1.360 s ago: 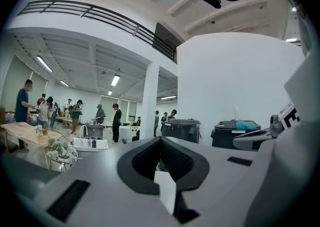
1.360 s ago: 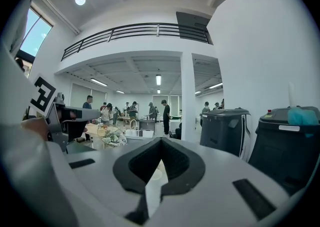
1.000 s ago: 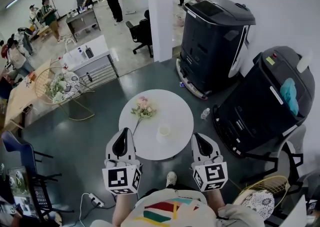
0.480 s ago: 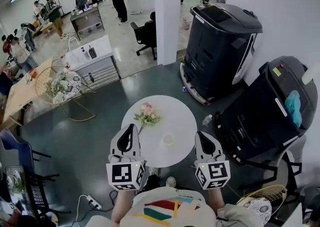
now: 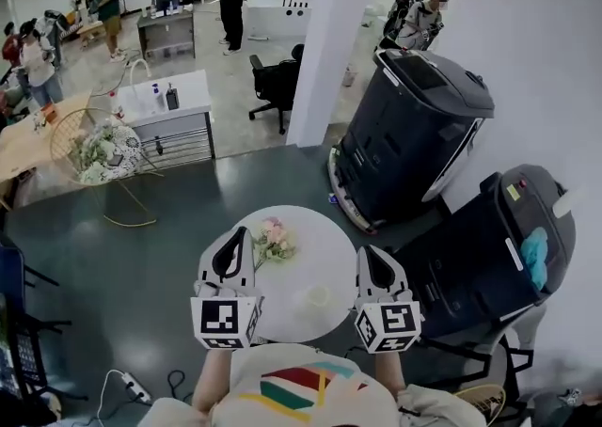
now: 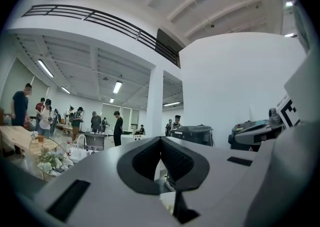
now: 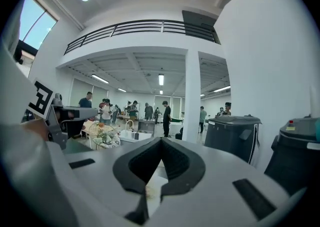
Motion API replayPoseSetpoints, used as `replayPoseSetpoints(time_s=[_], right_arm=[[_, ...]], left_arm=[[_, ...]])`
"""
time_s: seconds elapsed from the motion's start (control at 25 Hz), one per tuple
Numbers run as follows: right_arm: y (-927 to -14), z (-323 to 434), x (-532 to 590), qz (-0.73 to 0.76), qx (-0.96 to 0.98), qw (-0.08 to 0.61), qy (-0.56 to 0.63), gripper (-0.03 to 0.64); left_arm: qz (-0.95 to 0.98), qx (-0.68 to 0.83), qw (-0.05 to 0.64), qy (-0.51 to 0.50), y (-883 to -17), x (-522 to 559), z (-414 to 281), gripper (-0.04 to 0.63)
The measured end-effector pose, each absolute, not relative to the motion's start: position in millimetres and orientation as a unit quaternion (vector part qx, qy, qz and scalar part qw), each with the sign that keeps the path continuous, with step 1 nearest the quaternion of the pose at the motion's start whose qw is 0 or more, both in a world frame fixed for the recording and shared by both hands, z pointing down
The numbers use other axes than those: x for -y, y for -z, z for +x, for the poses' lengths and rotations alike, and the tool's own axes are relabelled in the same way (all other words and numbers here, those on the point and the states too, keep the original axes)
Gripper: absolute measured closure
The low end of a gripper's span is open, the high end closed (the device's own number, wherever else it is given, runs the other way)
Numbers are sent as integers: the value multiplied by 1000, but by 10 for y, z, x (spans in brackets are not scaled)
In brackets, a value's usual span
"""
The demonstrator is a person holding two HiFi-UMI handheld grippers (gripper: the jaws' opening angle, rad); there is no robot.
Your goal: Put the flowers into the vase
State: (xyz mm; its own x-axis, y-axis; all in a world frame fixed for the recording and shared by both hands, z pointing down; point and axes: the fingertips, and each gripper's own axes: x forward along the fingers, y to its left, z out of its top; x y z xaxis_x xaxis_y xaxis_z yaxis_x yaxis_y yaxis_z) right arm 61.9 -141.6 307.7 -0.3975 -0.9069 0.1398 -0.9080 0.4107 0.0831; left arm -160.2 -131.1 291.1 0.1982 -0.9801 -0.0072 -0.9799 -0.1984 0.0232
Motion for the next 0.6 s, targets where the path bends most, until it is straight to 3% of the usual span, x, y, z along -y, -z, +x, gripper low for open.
replayPoseSetpoints(time_s=[0.28,0.6], right_arm=[[-3088,283,1811,542,835,88,-9,614],[-3431,448,2105,577,811,90,-48,614]], left_arm=[[780,626,30,2,-3104,1691,-1874,591],[802,594,36,-40,-3352,2207,-1691,591]])
